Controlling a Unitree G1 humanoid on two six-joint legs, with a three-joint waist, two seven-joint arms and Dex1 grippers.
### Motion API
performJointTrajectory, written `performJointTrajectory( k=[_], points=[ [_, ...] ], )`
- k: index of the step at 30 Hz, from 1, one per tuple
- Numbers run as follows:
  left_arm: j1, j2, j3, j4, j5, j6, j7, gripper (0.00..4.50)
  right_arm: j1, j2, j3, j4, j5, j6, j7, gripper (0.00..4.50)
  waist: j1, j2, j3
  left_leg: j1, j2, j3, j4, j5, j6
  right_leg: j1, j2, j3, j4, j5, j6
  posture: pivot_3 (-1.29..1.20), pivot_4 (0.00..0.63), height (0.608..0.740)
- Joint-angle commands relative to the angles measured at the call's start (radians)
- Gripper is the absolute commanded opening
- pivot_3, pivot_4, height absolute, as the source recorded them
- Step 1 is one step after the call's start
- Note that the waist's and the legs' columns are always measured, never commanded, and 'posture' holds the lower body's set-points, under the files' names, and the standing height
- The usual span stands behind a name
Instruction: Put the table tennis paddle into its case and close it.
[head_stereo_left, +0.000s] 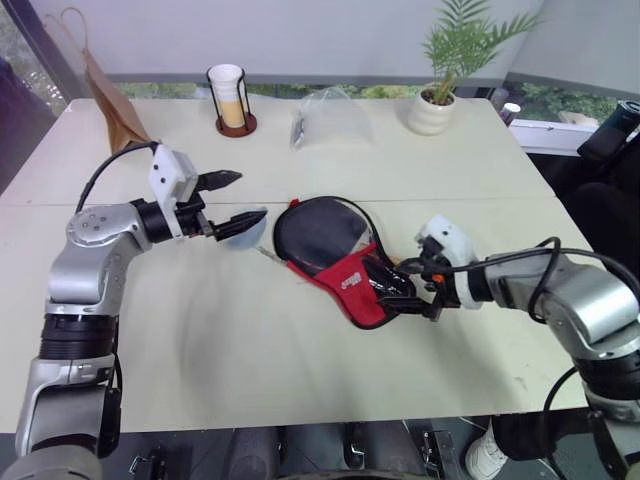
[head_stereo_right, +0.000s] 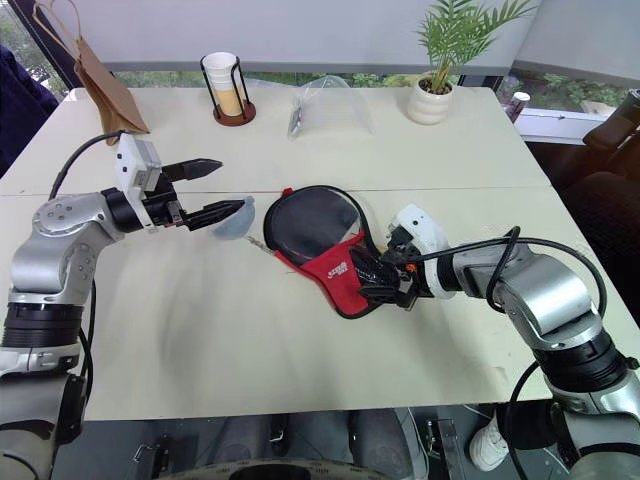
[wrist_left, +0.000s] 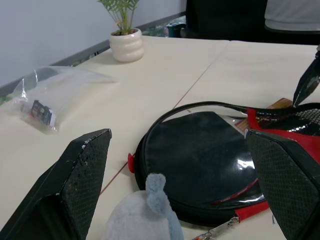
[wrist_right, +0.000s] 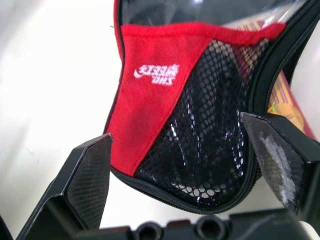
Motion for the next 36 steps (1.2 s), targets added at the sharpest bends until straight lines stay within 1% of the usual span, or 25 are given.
performJointTrajectory(
  k=[1, 8, 12, 14, 20, 28, 31, 34, 36],
  points=[
    [-0.019, -0.001, 0.011, -0.019, -0.004, -0.023, 0.006, 4.44, -0.042, -0.005, 0.005, 0.087, -0.044, -0.051, -0.005, 4.46, 0.0, 0.0, 0.0, 0.0, 0.0, 0.0, 0.0, 0.0, 0.0, 0.0, 0.0, 0.0, 0.0, 0.0, 0.0, 0.0, 0.15, 0.74],
    [-0.026, -0.008, 0.004, -0.013, 0.0, -0.03, 0.007, 4.44, -0.122, -0.001, 0.104, 0.327, -0.117, -0.15, 0.091, 4.46, -0.002, 0.001, 0.001, 0.0, 0.0, 0.002, 0.0, 0.0, 0.0, 0.0, 0.0, 0.0, 0.0, 0.0, 0.0, 0.0, 0.15, 0.74],
    [-0.027, -0.009, 0.004, -0.016, -0.001, -0.031, 0.012, 4.44, -0.15, 0.003, 0.15, 0.409, -0.126, -0.155, 0.167, 4.46, -0.002, 0.002, 0.001, 0.0, 0.0, 0.002, 0.0, 0.0, 0.0, 0.0, 0.0, 0.0, 0.0, 0.0, 0.0, 0.0, 0.15, 0.74],
    [-0.022, -0.006, 0.007, -0.022, -0.003, -0.031, 0.014, 4.44, -0.149, -0.014, 0.167, 0.392, -0.124, -0.16, 0.21, 4.46, -0.002, 0.002, 0.002, 0.0, 0.0, 0.002, 0.0, 0.0, 0.0, 0.0, 0.0, 0.0, 0.0, 0.0, 0.0, 0.0, 0.15, 0.74],
    [0.006, 0.0, 0.019, -0.043, -0.008, -0.028, 0.026, 4.44, -0.114, -0.08, 0.161, 0.245, -0.075, -0.149, 0.32, 4.46, -0.001, 0.005, 0.003, -0.001, 0.0, 0.002, 0.0, 0.0, 0.0, -0.001, 0.0, 0.0, 0.0, 0.0, 0.0, 0.0, 0.15, 0.74],
    [0.007, -0.005, 0.013, -0.043, -0.01, -0.028, 0.037, 4.44, -0.09, -0.102, 0.165, 0.144, -0.068, -0.131, 0.344, 4.46, -0.002, 0.005, 0.003, -0.001, 0.0, 0.002, 0.0, 0.0, 0.0, -0.001, 0.0, 0.0, 0.0, 0.0, 0.0, 0.0, 0.15, 0.74],
    [0.004, -0.007, 0.011, -0.04, -0.009, -0.029, 0.037, 4.44, -0.084, -0.099, 0.165, 0.156, -0.086, -0.138, 0.328, 4.46, -0.002, 0.005, 0.003, -0.001, 0.0, 0.002, 0.0, 0.0, 0.0, -0.001, 0.0, 0.0, 0.0, 0.0, 0.0, 0.0, 0.15, 0.74],
    [0.002, -0.006, 0.008, -0.034, -0.007, -0.033, 0.031, 4.44, -0.124, -0.08, 0.136, 0.27, -0.112, -0.131, 0.289, 4.46, -0.002, 0.005, 0.003, -0.001, 0.0, 0.002, 0.0, 0.0, 0.0, -0.001, 0.0, 0.0, 0.0, 0.0, 0.0, 0.0, 0.15, 0.74],
    [0.002, -0.006, 0.007, -0.032, -0.006, -0.035, 0.03, 4.44, -0.142, -0.075, 0.119, 0.307, -0.102, -0.117, 0.29, 4.46, -0.002, 0.005, 0.003, -0.001, 0.0, 0.003, 0.0, 0.0, 0.0, -0.001, 0.0, 0.0, 0.0, 0.0, 0.0, 0.0, 0.15, 0.74]
  ],
)
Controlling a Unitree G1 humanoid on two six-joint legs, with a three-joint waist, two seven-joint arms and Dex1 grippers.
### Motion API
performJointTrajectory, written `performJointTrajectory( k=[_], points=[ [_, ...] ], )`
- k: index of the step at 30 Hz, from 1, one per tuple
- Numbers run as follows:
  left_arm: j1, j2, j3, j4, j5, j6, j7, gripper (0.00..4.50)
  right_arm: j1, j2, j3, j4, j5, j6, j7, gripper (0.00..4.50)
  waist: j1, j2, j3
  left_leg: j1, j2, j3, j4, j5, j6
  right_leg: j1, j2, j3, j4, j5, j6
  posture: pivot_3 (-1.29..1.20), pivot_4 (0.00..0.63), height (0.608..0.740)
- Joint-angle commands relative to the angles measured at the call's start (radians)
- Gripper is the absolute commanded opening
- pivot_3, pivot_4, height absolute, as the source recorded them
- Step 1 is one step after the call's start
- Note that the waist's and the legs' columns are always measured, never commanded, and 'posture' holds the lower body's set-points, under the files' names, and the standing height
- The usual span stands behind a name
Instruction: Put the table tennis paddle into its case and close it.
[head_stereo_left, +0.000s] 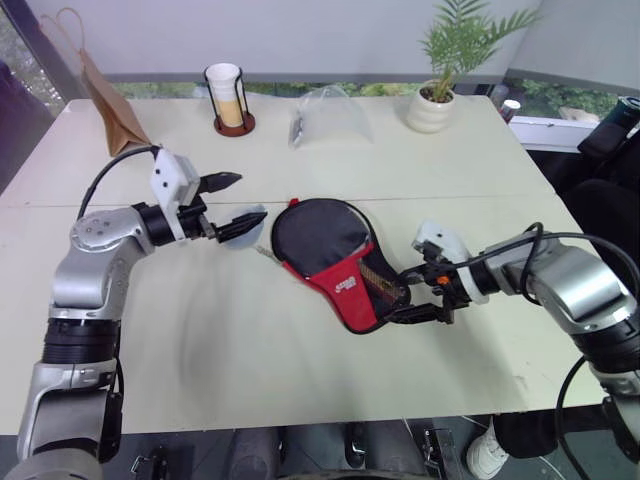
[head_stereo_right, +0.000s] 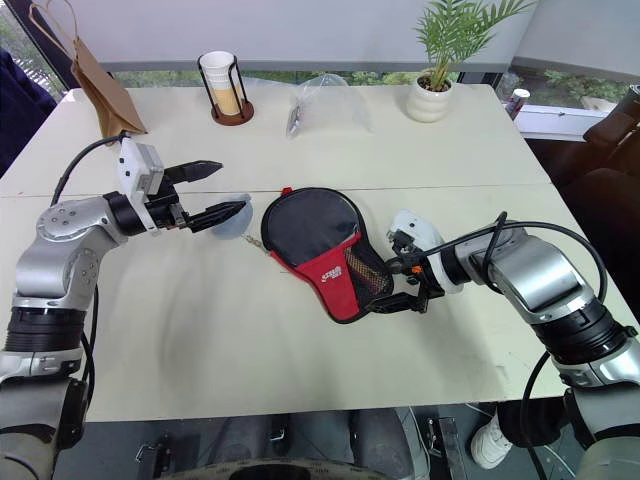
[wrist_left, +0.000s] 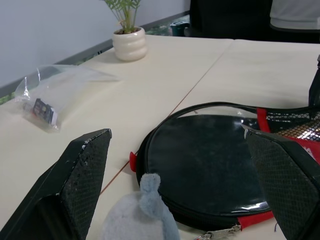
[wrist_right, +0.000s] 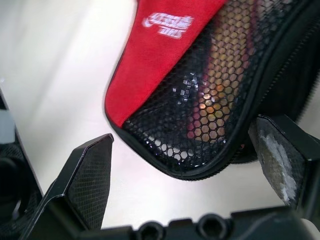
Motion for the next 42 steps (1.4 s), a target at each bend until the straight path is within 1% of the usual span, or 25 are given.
performJointTrajectory(
  k=[1, 5, 9, 15, 19, 20, 21, 22, 23, 24, 26, 31, 35, 38, 39, 42],
  points=[
    [-0.022, 0.004, 0.011, -0.02, -0.006, -0.017, -0.002, 4.44, -0.044, 0.008, -0.051, 0.044, 0.009, 0.018, -0.006, 4.46, 0.0, 0.0, 0.0, 0.0, 0.0, 0.0, 0.0, 0.0, 0.0, 0.0, 0.0, 0.0, 0.0, 0.0, 0.0, 0.0, 0.15, 0.74],
    [-0.026, 0.001, 0.006, -0.016, -0.003, -0.019, -0.004, 4.44, -0.046, 0.04, -0.045, 0.098, 0.015, 0.056, -0.017, 4.46, 0.0, 0.0, 0.0, 0.0, 0.0, 0.0, 0.0, 0.0, 0.0, 0.0, 0.0, 0.0, 0.0, 0.0, 0.0, 0.0, 0.15, 0.74],
    [-0.029, 0.001, 0.003, -0.013, -0.003, -0.02, -0.005, 4.44, -0.047, 0.092, -0.052, 0.12, 0.053, 0.122, -0.016, 4.46, -0.001, 0.0, 0.0, 0.0, 0.0, 0.0, 0.0, 0.0, 0.0, 0.0, 0.0, 0.0, 0.0, 0.0, 0.0, 0.0, 0.15, 0.74],
    [-0.031, 0.005, 0.005, -0.012, -0.001, -0.019, -0.004, 4.44, -0.024, 0.131, -0.003, 0.139, 0.04, 0.121, -0.017, 4.46, -0.005, 0.0, 0.0, 0.0, 0.0, 0.0, 0.0, 0.0, 0.0, 0.0, 0.0, 0.0, 0.0, 0.0, 0.0, 0.0, 0.15, 0.74],
    [-0.023, 0.011, 0.01, -0.025, -0.004, -0.013, -0.001, 4.44, -0.012, 0.145, 0.007, 0.107, 0.053, 0.143, -0.016, 4.46, -0.015, 0.0, 0.0, 0.001, 0.0, -0.001, 0.0, 0.0, 0.0, 0.001, 0.001, 0.0, 0.0, 0.0, 0.0, 0.0, 0.15, 0.74],
    [-0.021, 0.012, 0.012, -0.028, -0.005, -0.011, 0.001, 4.44, -0.005, 0.147, 0.011, 0.095, 0.056, 0.15, -0.017, 3.95, -0.018, 0.0, 0.0, 0.001, 0.0, -0.001, 0.0, 0.0, 0.0, 0.001, 0.001, 0.0, 0.0, 0.0, 0.0, 0.0, 0.15, 0.74],
    [-0.02, 0.013, 0.013, -0.03, -0.005, -0.01, 0.002, 4.44, 0.001, 0.149, 0.015, 0.085, 0.057, 0.154, -0.018, 3.73, -0.02, 0.0, 0.0, 0.001, 0.0, -0.001, 0.0, 0.0, 0.0, 0.001, 0.001, 0.0, 0.0, 0.0, 0.0, 0.0, 0.15, 0.74],
    [-0.018, 0.014, 0.014, -0.033, -0.006, -0.009, 0.002, 4.44, 0.007, 0.149, 0.017, 0.076, 0.058, 0.158, -0.02, 3.2, -0.021, 0.0, 0.0, 0.001, 0.0, -0.001, 0.0, 0.0, 0.0, 0.001, 0.001, 0.0, 0.0, 0.0, 0.0, 0.0, 0.15, 0.74],
    [-0.016, 0.015, 0.015, -0.035, -0.007, -0.008, 0.003, 4.44, 0.013, 0.149, 0.017, 0.068, 0.058, 0.16, -0.021, 2.77, -0.021, 0.0, 0.0, 0.001, 0.0, -0.001, -0.001, 0.0, 0.0, 0.001, 0.001, 0.0, 0.0, 0.0, 0.0, 0.0, 0.15, 0.74],
    [-0.015, 0.016, 0.016, -0.036, -0.007, -0.007, 0.004, 4.44, 0.017, 0.148, 0.017, 0.062, 0.059, 0.162, -0.022, 2.19, -0.021, 0.0, 0.0, 0.001, 0.0, -0.001, -0.001, 0.0, 0.0, 0.001, 0.001, 0.0, 0.0, 0.0, 0.0, 0.0, 0.15, 0.74],
    [-0.014, 0.016, 0.017, -0.037, -0.007, -0.007, 0.005, 4.44, 0.028, 0.146, 0.017, 0.05, 0.062, 0.169, -0.025, 1.42, -0.02, 0.0, 0.0, 0.001, 0.0, -0.001, -0.001, 0.0, 0.0, 0.001, 0.001, 0.0, 0.0, 0.0, 0.0, 0.0, 0.15, 0.74],
    [-0.012, 0.015, 0.017, -0.038, -0.008, -0.008, 0.007, 4.44, 0.079, 0.132, -0.001, -0.04, 0.102, 0.226, -0.039, 1.36, -0.019, 0.0, 0.0, 0.001, 0.0, -0.001, -0.001, 0.0, 0.0, 0.001, 0.001, 0.0, 0.0, 0.0, 0.0, 0.0, 0.15, 0.74],
    [-0.011, 0.01, 0.014, -0.039, -0.009, -0.01, 0.007, 4.44, 0.156, 0.143, -0.048, -0.155, 0.17, 0.329, -0.079, 1.36, -0.017, -0.001, 0.0, 0.0, 0.0, -0.002, -0.002, 0.0, 0.0, 0.001, 0.001, 0.0, 0.0, 0.0, 0.0, 0.0, 0.15, 0.74],
    [-0.006, 0.008, 0.012, -0.047, -0.011, -0.009, 0.008, 4.44, 0.211, 0.203, -0.126, -0.213, 0.215, 0.467, -0.158, 1.36, -0.017, -0.001, 0.0, 0.001, 0.0, -0.002, -0.003, 0.0, 0.0, 0.001, 0.001, 0.0, 0.0, 0.0, 0.0, 0.0, 0.15, 0.74],
    [-0.003, 0.008, 0.012, -0.05, -0.011, -0.009, 0.008, 4.44, 0.231, 0.239, -0.164, -0.225, 0.22, 0.518, -0.201, 1.36, -0.017, -0.001, -0.001, 0.001, 0.0, -0.002, -0.003, 0.0, 0.0, 0.001, 0.001, 0.0, 0.0, 0.0, 0.0, 0.0, 0.15, 0.74],
    [0.005, 0.009, 0.014, -0.062, -0.014, -0.004, 0.009, 4.44, 0.304, 0.327, -0.278, -0.235, 0.276, 0.571, -0.353, 1.36, -0.019, -0.002, -0.001, 0.001, 0.0, -0.003, -0.004, 0.0, 0.0, 0.001, 0.002, -0.001, 0.0, 0.0, 0.001, 0.0, 0.15, 0.74]
  ],
)
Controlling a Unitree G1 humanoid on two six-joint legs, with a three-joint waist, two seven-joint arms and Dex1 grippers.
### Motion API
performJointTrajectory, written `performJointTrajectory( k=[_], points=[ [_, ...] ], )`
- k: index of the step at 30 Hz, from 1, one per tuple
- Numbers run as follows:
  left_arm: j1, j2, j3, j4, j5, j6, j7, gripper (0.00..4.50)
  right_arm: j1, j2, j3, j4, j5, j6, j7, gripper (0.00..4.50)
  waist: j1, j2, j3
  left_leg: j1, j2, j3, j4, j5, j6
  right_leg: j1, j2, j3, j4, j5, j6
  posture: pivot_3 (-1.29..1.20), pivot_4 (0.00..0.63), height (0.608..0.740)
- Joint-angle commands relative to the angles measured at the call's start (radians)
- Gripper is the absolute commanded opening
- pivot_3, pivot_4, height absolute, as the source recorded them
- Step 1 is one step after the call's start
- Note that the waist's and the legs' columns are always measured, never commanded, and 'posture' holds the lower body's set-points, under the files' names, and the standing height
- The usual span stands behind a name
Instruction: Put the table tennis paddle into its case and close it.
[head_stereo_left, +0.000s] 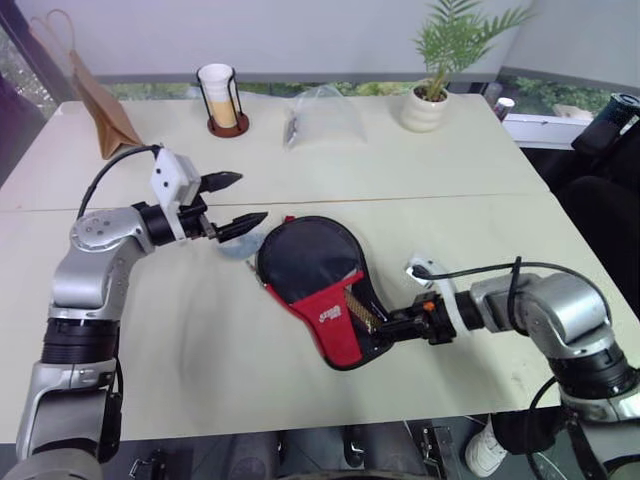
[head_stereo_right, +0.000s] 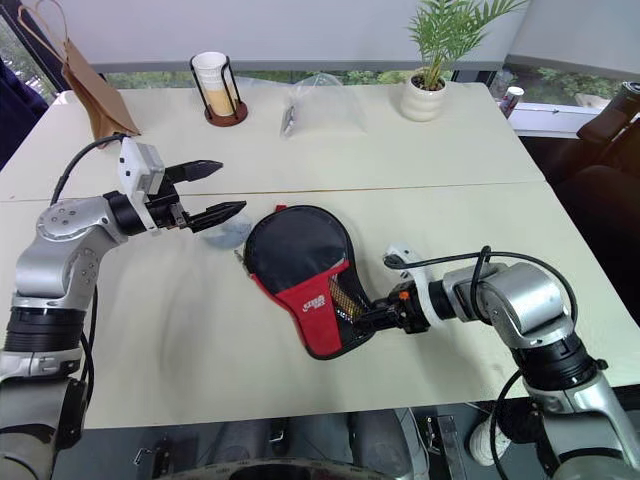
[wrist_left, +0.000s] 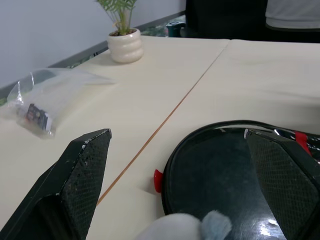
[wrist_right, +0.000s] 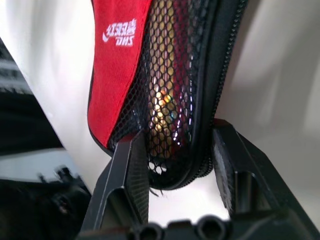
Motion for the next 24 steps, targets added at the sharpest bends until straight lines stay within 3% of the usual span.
performJointTrajectory(
  k=[1, 5, 14, 19, 22, 24],
  points=[
    [0.007, 0.006, 0.019, -0.047, -0.015, -0.001, 0.005, 4.44, 0.107, 0.09, -0.084, -0.004, 0.105, 0.093, -0.204, 1.36, 0.0, -0.001, -0.001, 0.001, 0.0, 0.0, -0.001, 0.0, 0.0, 0.0, 0.0, 0.0, 0.0, 0.0, 0.0, 0.0, 0.15, 0.74],
    [0.03, 0.006, 0.021, -0.066, -0.021, 0.01, 0.007, 4.44, 0.175, 0.165, -0.204, -0.026, 0.3, 0.093, -0.436, 1.36, -0.003, -0.002, -0.002, 0.004, 0.0, -0.001, -0.004, 0.0, 0.0, 0.001, 0.001, 0.0, 0.0, 0.0, 0.0, 0.0, 0.15, 0.74],
    [0.033, 0.004, 0.009, -0.064, -0.019, 0.024, -0.01, 4.44, 0.269, 0.138, -0.253, -0.087, 0.835, 0.09, -0.881, 1.36, 0.001, -0.002, -0.002, 0.002, -0.001, -0.004, -0.006, 0.0, 0.0, 0.001, 0.001, 0.0, -0.002, 0.0, -0.001, 0.0, 0.15, 0.74],
    [0.028, 0.004, 0.006, -0.058, -0.018, 0.024, -0.017, 4.44, 0.304, -0.069, -0.111, -0.089, 1.188, -0.13, -1.133, 1.36, 0.002, -0.002, -0.001, 0.002, -0.001, -0.003, -0.007, 0.0, 0.0, 0.001, 0.0, 0.0, -0.003, -0.001, 0.0, 0.0, 0.15, 0.74],
    [0.027, 0.004, 0.005, -0.058, -0.018, 0.026, -0.019, 4.44, 0.29, -0.169, -0.026, -0.097, 1.296, -0.243, -1.223, 1.36, 0.001, -0.002, -0.001, 0.002, -0.001, -0.004, -0.006, 0.0, 0.0, 0.001, 0.0, 0.001, -0.004, -0.001, 0.0, 0.0, 0.15, 0.74],
    [0.027, 0.005, 0.006, -0.06, -0.019, 0.028, -0.021, 4.44, 0.27, -0.216, 0.01, -0.106, 1.317, -0.287, -1.245, 1.91, 0.0, -0.003, -0.001, 0.002, -0.001, -0.004, -0.006, 0.0, 0.0, 0.002, 0.0, 0.001, -0.004, -0.001, 0.0, 0.0, 0.15, 0.74]
  ],
)
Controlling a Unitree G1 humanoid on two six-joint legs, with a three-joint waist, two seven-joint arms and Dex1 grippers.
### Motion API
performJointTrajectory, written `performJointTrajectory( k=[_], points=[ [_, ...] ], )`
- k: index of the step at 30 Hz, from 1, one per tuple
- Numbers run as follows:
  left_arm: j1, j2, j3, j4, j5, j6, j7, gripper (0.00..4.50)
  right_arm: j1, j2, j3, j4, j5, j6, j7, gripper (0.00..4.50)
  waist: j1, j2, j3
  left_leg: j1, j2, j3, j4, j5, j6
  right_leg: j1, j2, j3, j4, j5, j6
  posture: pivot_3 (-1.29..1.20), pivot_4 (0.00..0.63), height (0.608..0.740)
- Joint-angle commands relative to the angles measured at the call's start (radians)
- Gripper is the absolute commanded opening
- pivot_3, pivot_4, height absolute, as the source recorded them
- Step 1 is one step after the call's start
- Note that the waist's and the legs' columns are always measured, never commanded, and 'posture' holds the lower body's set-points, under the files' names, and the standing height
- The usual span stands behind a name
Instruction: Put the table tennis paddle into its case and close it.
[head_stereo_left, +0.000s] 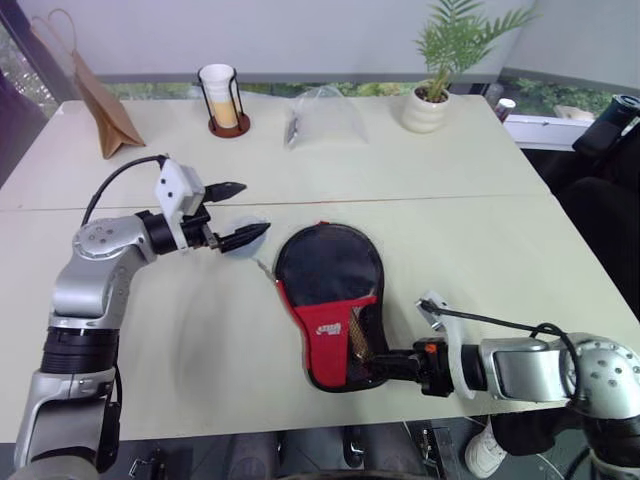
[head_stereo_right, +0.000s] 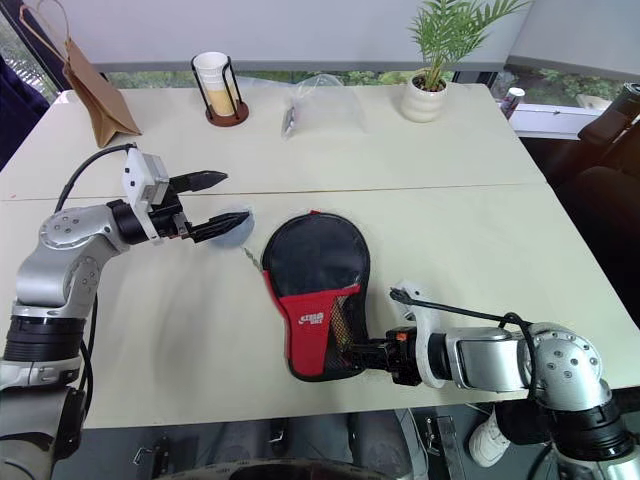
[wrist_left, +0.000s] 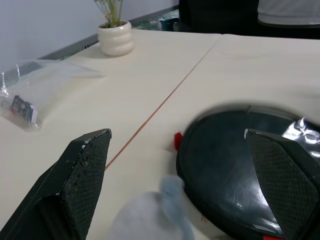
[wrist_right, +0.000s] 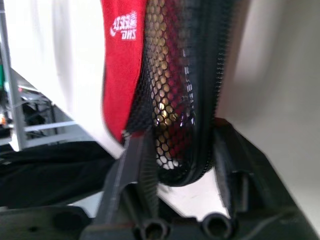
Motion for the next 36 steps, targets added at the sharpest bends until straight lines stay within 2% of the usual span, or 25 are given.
performJointTrajectory(
  k=[1, 5, 6, 12, 19, 23, 26, 28, 32, 36],
  points=[
    [-0.015, 0.007, 0.009, -0.021, -0.017, 0.001, -0.007, 4.44, -0.021, -0.067, 0.074, -0.024, 0.068, -0.077, -0.056, 2.17, 0.0, 0.0, 0.0, 0.0, 0.0, 0.0, 0.0, 0.0, 0.0, 0.0, 0.0, 0.0, 0.0, 0.0, 0.0, 0.0, 0.15, 0.74],
    [-0.017, 0.007, 0.011, -0.016, -0.014, 0.0, -0.009, 4.44, -0.085, -0.123, 0.107, -0.007, 0.041, -0.099, -0.026, 4.21, 0.001, 0.0, 0.0, 0.0, 0.0, 0.0, 0.0, 0.0, 0.0, 0.0, 0.0, 0.0, 0.0, 0.0, 0.0, 0.0, 0.15, 0.74],
    [-0.018, 0.007, 0.01, -0.014, -0.013, -0.001, -0.01, 4.44, -0.102, -0.133, 0.115, 0.002, 0.03, -0.098, -0.016, 4.42, 0.002, 0.0, 0.0, 0.0, 0.0, 0.0, 0.001, 0.0, 0.0, 0.0, 0.0, 0.0, 0.0, 0.0, 0.0, 0.0, 0.15, 0.74],
    [-0.028, 0.016, 0.013, 0.0, -0.007, -0.011, -0.02, 4.44, -0.213, -0.192, 0.12, 0.076, -0.078, -0.055, 0.103, 4.42, 0.004, 0.0, 0.0, -0.001, 0.0, 0.0, 0.002, 0.0, 0.0, 0.0, -0.001, 0.0, 0.0, 0.0, 0.0, 0.0, 0.15, 0.74],
    [-0.063, 0.034, 0.018, 0.043, 0.003, -0.029, -0.039, 4.44, -0.387, -0.3, 0.115, 0.087, -0.42, 0.008, 0.487, 4.42, 0.004, 0.001, 0.001, -0.002, 0.0, 0.0, 0.001, 0.0, 0.0, -0.002, 0.0, 0.0, 0.0, 0.0, 0.0, 0.0, 0.15, 0.74],
    [-0.078, 0.056, 0.029, 0.066, -0.004, -0.031, -0.054, 4.44, -0.466, -0.316, 0.138, 0.036, -0.673, -0.143, 0.769, 4.42, 0.0, 0.002, 0.001, -0.002, 0.0, 0.001, 0.0, 0.0, 0.0, -0.003, 0.0, 0.001, 0.0, 0.0, 0.0, 0.0, 0.15, 0.74],
    [-0.068, 0.083, 0.029, 0.076, -0.009, -0.031, -0.089, 4.44, -0.504, -0.267, 0.181, 0.019, -0.883, -0.343, 0.944, 4.42, -0.001, 0.002, 0.002, -0.002, 0.0, 0.001, 0.0, 0.0, 0.0, -0.004, 0.0, 0.001, 0.0, 0.0, 0.0, 0.0, 0.15, 0.74],
    [-0.06, 0.105, 0.029, 0.087, -0.011, -0.029, -0.116, 4.44, -0.542, -0.202, 0.255, 0.053, -1.041, -0.469, 1.017, 4.42, -0.003, 0.002, 0.002, -0.002, 0.001, 0.001, 0.0, 0.0, 0.0, -0.004, 0.0, 0.0, 0.0, 0.0, 0.0, 0.0, 0.15, 0.74],
    [-0.034, 0.15, -0.002, 0.114, 0.057, -0.107, -0.15, 4.44, -0.578, -0.022, 0.356, 0.192, -1.268, -0.674, 1.1, 4.42, -0.002, 0.002, 0.002, -0.002, 0.001, 0.004, 0.0, 0.0, 0.0, -0.004, 0.0, 0.001, 0.001, 0.0, 0.0, 0.0, 0.15, 0.74],
    [-0.004, 0.178, -0.016, 0.13, 0.108, -0.181, -0.169, 4.44, -0.563, 0.118, 0.41, 0.335, -1.414, -0.818, 1.156, 4.42, 0.002, 0.003, 0.002, -0.002, 0.001, 0.008, 0.0, 0.0, 0.0, -0.005, -0.001, 0.001, 0.002, 0.0, 0.001, 0.0, 0.15, 0.74]
  ],
)
